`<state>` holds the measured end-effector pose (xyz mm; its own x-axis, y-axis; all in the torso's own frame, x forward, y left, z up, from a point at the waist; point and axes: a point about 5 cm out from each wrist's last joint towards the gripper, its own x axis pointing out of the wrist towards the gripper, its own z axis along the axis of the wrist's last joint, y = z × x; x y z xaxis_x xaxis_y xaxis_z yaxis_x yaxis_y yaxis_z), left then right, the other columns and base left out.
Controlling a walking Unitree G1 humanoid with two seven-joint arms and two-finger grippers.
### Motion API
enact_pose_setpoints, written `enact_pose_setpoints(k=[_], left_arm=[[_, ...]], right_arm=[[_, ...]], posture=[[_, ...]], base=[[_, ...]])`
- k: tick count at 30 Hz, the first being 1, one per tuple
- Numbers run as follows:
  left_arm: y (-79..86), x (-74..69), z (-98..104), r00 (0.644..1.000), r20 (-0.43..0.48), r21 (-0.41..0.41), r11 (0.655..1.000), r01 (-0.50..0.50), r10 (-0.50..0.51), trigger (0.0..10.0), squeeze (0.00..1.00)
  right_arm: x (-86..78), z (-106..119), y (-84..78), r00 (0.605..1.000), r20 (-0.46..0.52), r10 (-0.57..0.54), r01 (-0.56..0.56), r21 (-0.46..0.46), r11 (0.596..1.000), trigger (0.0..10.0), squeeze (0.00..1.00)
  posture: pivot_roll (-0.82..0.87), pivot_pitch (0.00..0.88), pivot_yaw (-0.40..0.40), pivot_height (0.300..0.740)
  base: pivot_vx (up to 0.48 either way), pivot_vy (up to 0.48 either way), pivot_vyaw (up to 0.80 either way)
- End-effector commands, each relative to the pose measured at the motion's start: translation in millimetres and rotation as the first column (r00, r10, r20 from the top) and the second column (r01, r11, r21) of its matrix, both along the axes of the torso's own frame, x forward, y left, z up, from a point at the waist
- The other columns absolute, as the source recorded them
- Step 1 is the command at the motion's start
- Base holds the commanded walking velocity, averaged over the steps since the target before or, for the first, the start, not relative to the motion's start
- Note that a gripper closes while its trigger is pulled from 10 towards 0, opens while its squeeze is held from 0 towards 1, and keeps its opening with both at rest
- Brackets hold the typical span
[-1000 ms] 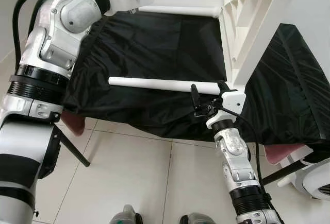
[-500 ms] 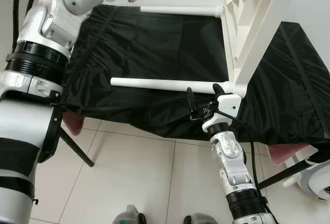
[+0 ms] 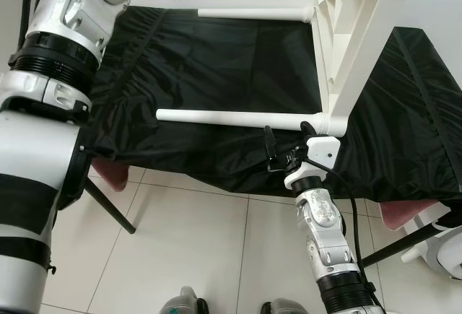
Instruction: Building children table
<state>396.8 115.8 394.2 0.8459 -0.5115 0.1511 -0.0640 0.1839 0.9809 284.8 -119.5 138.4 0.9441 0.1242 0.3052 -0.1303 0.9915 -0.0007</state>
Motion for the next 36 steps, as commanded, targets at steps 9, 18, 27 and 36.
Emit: enact_pose_setpoints(k=[9,18,27,36], left_arm=[[10.4,0.8,24,0.957,0.266,-0.162,0.984,-0.071,0.113,9.7,0.0],[11.3,1.2,30,0.955,0.269,-0.158,0.984,-0.08,0.121,0.0,0.0],[12.9,1.0,33,0.954,0.271,-0.16,0.984,-0.084,0.125,0.0,0.0],[28.3,0.5,39,0.954,0.249,-0.204,0.972,-0.118,0.168,10.0,0.0]], right_arm=[[-4.8,-2,2.9,1.0,-0.02,-0.015,0.016,0.037,0.999,10.0,0.0],[-7.7,-4,5.4,0.999,-0.029,-0.015,0.017,0.045,0.999,10.0,0.0],[-9.6,-8,7.1,0.999,-0.048,-0.014,0.017,0.054,0.998,10.0,0.0],[-12.9,-17,3.3,0.994,-0.092,-0.054,0.066,0.129,0.99,10.0,0.0]], posture=[[0.02,0.034,0.1,0.74],[0.02,0.034,0.103,0.74],[0.02,0.025,0.099,0.74],[0.02,0.019,0.093,0.74]], base=[[0.0,0.0,0.0],[0.0,0.0,0.0],[0.0,0.0,0.0],[0.0,0.0,0.0]])
